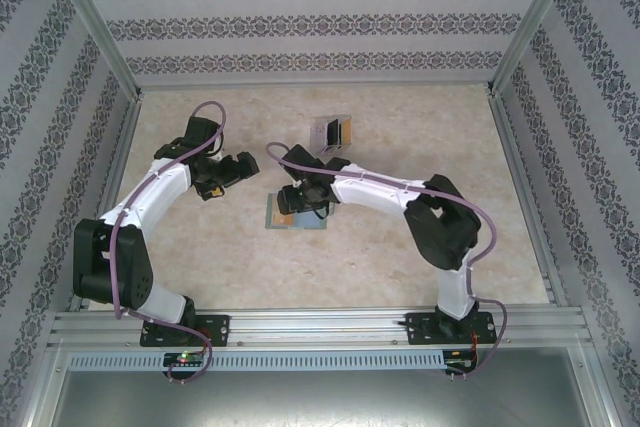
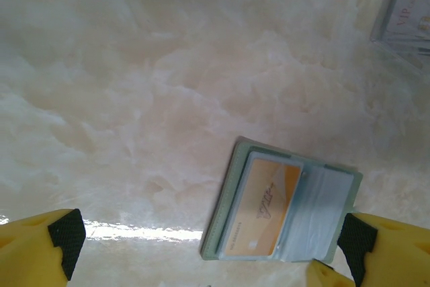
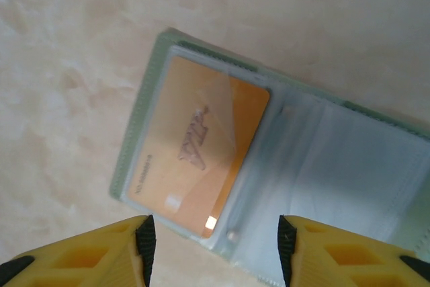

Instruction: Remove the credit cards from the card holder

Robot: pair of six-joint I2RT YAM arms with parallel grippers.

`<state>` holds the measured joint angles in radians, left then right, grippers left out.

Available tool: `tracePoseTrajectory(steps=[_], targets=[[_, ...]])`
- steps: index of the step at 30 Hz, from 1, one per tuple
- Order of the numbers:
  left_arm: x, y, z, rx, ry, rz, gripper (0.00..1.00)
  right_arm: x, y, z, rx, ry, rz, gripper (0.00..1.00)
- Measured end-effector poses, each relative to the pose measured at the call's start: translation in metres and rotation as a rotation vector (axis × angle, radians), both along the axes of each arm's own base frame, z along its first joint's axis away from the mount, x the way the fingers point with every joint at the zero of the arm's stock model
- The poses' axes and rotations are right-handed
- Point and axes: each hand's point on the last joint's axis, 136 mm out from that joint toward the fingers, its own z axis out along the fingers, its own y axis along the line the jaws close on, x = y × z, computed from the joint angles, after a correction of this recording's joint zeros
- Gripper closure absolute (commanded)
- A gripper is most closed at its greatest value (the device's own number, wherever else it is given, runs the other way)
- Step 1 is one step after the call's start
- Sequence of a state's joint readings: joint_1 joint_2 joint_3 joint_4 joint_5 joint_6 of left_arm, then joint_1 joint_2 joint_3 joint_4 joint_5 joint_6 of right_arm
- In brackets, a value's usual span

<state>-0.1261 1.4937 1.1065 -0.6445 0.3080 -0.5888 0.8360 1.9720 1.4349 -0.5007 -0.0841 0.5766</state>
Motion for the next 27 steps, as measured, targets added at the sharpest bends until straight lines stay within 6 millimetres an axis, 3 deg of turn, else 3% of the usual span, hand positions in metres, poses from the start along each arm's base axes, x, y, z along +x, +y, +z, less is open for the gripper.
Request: tracePoseTrajectory(steps=[5,13,27], targets=[[0.001,0.003,0.0,0.003,0.001,0.015,0.01,0.007,-0.002,-0.022,-0.092,0.006,-0.004,0.48],[-0.001,0.0,-0.002,-0.025,0.016,0.023,0.01,0.007,-0.012,-0.04,-0.224,-0.004,0.057,0.49],[-0.011,-0.011,-0.018,-0.087,0.07,-0.001,0.0,0.0,-0.028,-0.041,-0.251,-0.024,0.156,0.47]])
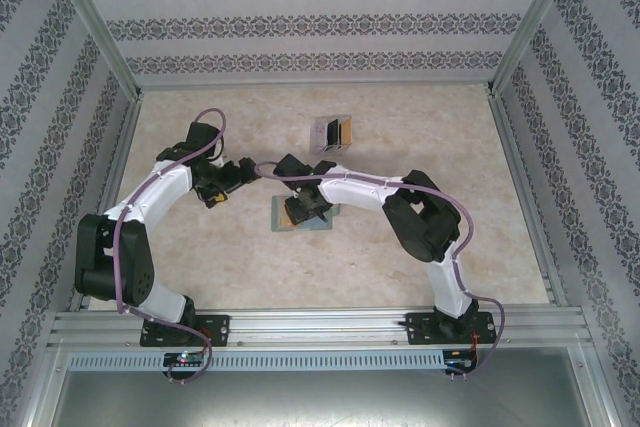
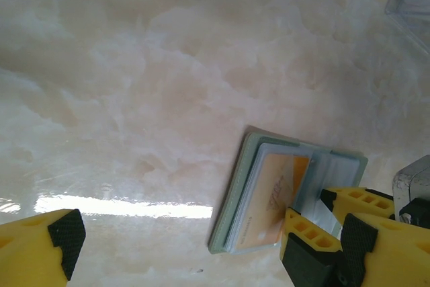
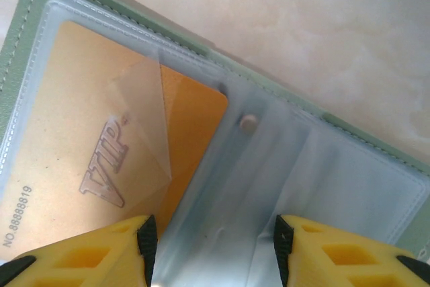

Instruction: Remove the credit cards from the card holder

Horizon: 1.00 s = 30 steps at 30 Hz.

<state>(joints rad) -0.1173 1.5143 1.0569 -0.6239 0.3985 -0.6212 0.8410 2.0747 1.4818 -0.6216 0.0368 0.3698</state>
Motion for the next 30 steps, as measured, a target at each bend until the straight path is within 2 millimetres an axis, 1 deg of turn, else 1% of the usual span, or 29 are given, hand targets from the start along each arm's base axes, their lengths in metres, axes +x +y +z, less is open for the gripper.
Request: tracePoseTrajectory(steps=[2,4,7,10,11,13,15,18,21,24,27,30], targets=[[-0.001,-0.002,-0.002,-0.015,0.003,0.0,0.01,-0.001,0.0,0.003,0.023,0.016,-0.003,0.46],[-0.003,-0.004,-0.006,-0.03,0.012,0.002,0.04,0.0,0.0,0.008,0.06,0.032,-0.025,0.46],[-0.008,-0.011,-0.011,-0.055,0.027,-0.003,0.11,0.008,0.0,0.027,0.16,0.035,-0.075,0.46],[-0.012,-0.024,-0.016,-0.081,0.044,-0.022,0.26,0.02,0.0,0.052,0.284,0.024,-0.131,0.48],[-0.013,-0.028,-0.018,-0.087,0.05,-0.031,0.33,0.024,0.001,0.057,0.317,0.025,-0.144,0.5],[-0.016,-0.04,-0.023,-0.106,0.063,-0.051,0.45,0.03,0.002,0.061,0.376,0.037,-0.175,0.54],[-0.018,-0.05,-0.029,-0.119,0.08,-0.075,0.55,0.032,0.002,0.056,0.422,0.069,-0.209,0.59],[-0.02,-0.062,-0.037,-0.131,0.1,-0.101,0.66,0.029,0.001,0.045,0.458,0.125,-0.249,0.67],[-0.022,-0.07,-0.046,-0.131,0.121,-0.123,0.72,0.026,0.003,0.034,0.474,0.174,-0.28,0.72],[-0.022,-0.077,-0.051,-0.129,0.136,-0.141,0.78,0.025,0.007,0.029,0.49,0.201,-0.299,0.77],[-0.02,-0.082,-0.055,-0.125,0.145,-0.154,0.81,0.025,0.009,0.029,0.504,0.212,-0.311,0.78],[-0.018,-0.085,-0.056,-0.125,0.147,-0.161,0.82,0.026,0.01,0.028,0.509,0.214,-0.32,0.79]])
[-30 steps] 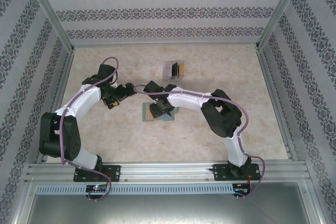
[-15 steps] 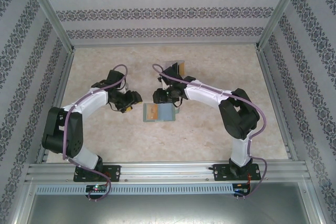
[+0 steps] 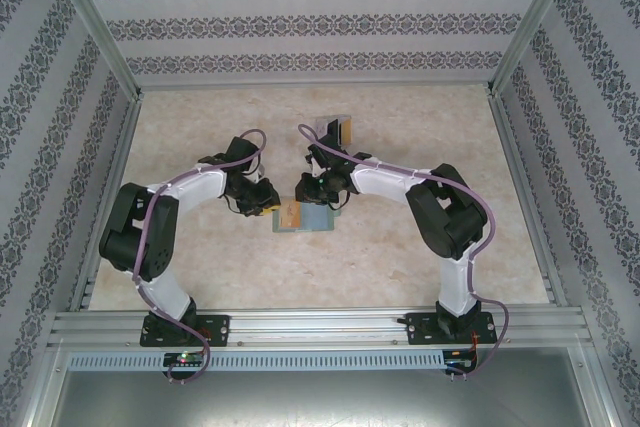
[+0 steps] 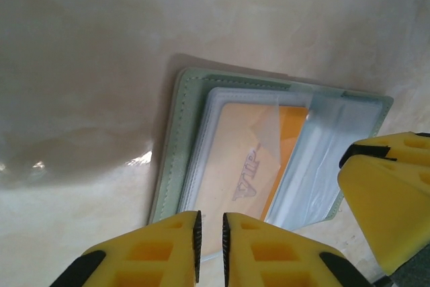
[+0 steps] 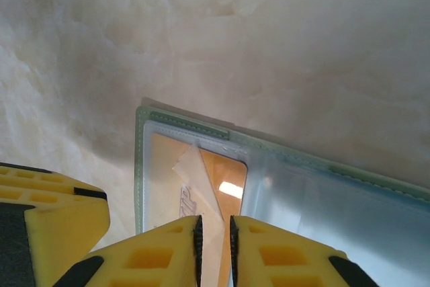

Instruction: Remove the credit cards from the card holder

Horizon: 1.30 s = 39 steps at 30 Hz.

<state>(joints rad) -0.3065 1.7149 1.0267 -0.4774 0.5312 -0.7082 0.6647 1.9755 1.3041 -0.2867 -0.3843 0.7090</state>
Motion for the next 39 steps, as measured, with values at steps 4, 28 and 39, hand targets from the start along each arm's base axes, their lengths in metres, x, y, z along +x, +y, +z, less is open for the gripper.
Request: tracePoseTrajectory(steps=[4,28,39], targets=[[0.005,-0.002,-0.001,0.0,0.0,-0.002,0.83,-0.001,0.0,-0.006,-0.005,0.013,-0.001,0.79],[0.007,-0.005,-0.021,0.048,0.029,-0.022,0.91,-0.007,0.001,-0.021,-0.01,0.056,0.012,0.8],[0.007,-0.004,-0.023,0.052,0.032,-0.021,0.93,-0.008,0.003,-0.021,0.002,0.064,0.018,0.79]])
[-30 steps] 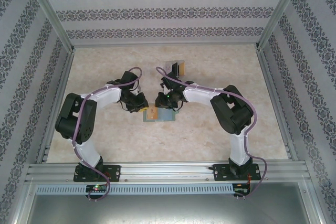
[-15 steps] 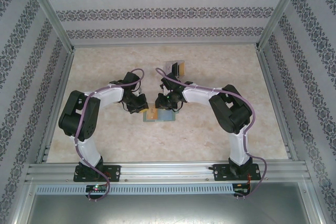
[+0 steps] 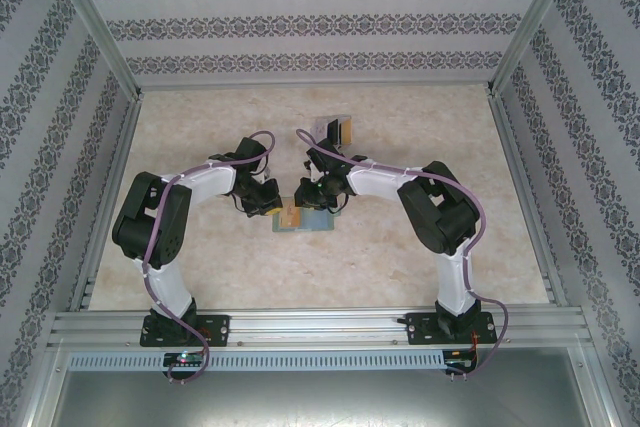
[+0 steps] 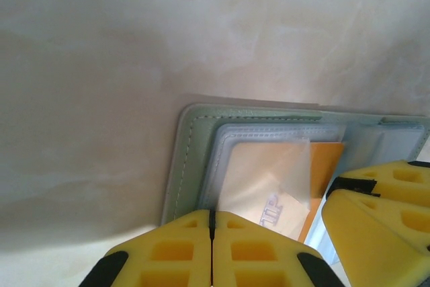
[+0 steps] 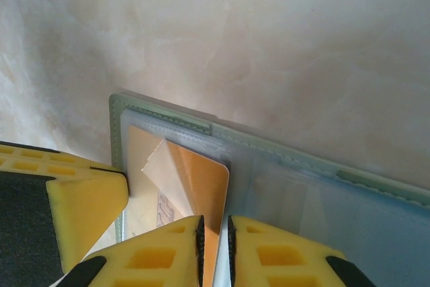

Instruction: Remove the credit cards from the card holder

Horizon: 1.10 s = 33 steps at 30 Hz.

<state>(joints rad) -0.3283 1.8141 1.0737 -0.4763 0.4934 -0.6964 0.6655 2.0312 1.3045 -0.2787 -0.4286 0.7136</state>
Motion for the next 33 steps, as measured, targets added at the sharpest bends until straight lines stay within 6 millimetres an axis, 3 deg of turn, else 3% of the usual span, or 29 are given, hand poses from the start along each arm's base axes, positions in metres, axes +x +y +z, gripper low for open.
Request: tracePoseTrajectory(steps=[11,21,26,33], targets=[[0.0,0.001,-0.001,0.002,-0.003,0.001,0.93,0.001,0.004,-0.003,0.021,0.02,-0.012,0.81],[0.0,0.001,-0.002,0.003,-0.004,0.001,0.93,0.007,0.005,-0.003,0.085,0.028,-0.047,0.94],[0.0,0.001,-0.002,0.005,-0.007,-0.005,0.87,0.008,0.004,-0.001,0.106,0.011,-0.049,1.0],[0.003,0.004,-0.002,0.028,-0.022,-0.008,0.82,0.005,-0.003,0.007,0.108,-0.021,-0.058,1.0]])
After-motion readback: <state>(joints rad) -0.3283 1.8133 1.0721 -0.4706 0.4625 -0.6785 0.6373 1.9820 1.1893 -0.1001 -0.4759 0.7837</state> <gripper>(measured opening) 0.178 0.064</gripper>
